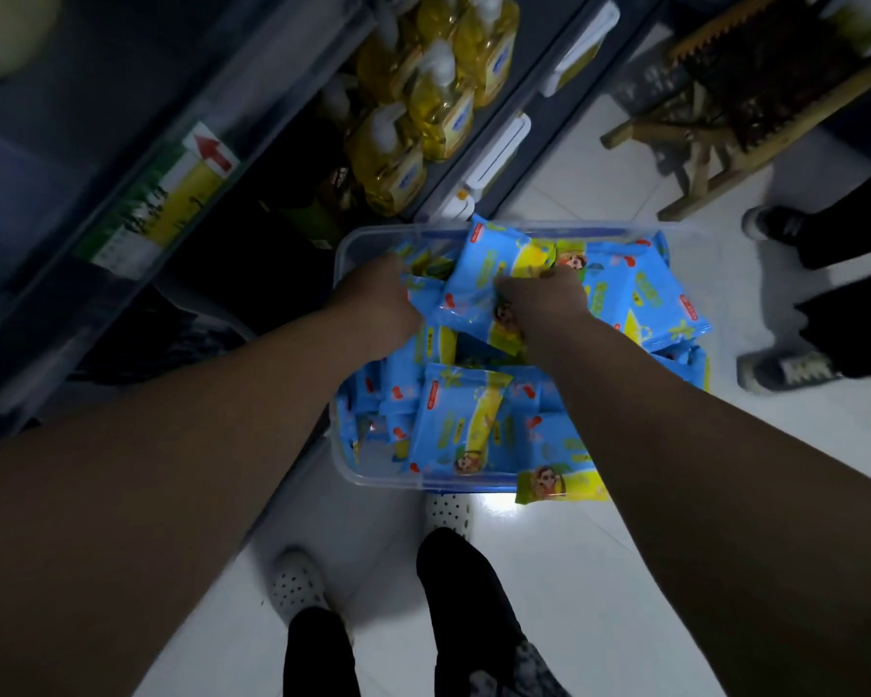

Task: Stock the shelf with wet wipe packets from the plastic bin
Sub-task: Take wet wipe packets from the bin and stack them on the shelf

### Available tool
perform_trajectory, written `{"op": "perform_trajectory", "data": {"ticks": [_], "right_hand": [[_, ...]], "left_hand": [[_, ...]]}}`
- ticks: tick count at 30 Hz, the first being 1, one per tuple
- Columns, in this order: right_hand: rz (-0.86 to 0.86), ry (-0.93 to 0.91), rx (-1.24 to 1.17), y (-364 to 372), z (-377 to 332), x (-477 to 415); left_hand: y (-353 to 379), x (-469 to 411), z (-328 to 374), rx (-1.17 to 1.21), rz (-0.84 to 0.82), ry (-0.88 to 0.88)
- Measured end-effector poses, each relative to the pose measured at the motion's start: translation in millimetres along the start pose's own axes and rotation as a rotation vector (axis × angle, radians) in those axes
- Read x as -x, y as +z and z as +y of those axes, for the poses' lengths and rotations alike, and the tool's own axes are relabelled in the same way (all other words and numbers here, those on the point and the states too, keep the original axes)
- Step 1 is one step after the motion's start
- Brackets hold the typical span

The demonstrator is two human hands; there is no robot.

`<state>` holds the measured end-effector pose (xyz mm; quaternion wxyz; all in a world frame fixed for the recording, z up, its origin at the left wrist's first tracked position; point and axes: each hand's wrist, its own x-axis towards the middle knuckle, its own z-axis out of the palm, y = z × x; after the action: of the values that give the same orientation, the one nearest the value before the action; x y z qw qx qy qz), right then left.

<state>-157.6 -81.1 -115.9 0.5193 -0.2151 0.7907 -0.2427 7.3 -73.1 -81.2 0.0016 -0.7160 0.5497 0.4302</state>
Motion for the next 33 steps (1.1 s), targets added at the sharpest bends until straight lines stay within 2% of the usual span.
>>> {"op": "perform_trajectory", "data": {"ticks": [5,7,11,15,18,25,33], "right_hand": [[-0.025,0.028,-0.150,-12,-15,15],[0.013,-0.009,-0.177,-18,-19,25],[0.063,-0.152,-0.184,-35,-36,56],[0.076,-0.346,-0.110,-54,-54,89],[0.152,-0.484,-0.048,-65,-73,125],[0.305,-0.744,0.129,-103,-131,224],[0.407,-0.986,0.129,-130,-187,356]], "left_hand": [[-20,17,10,0.021,0.113,0.040],[-29,28,17,0.024,0.157,0.057],[-45,56,33,0.052,0.224,0.100],[-66,88,51,0.069,0.246,0.155],[-85,116,67,0.049,0.251,0.212],[-136,196,104,-0.092,0.376,0.325],[-204,295,131,0.001,0.509,0.526]]}}
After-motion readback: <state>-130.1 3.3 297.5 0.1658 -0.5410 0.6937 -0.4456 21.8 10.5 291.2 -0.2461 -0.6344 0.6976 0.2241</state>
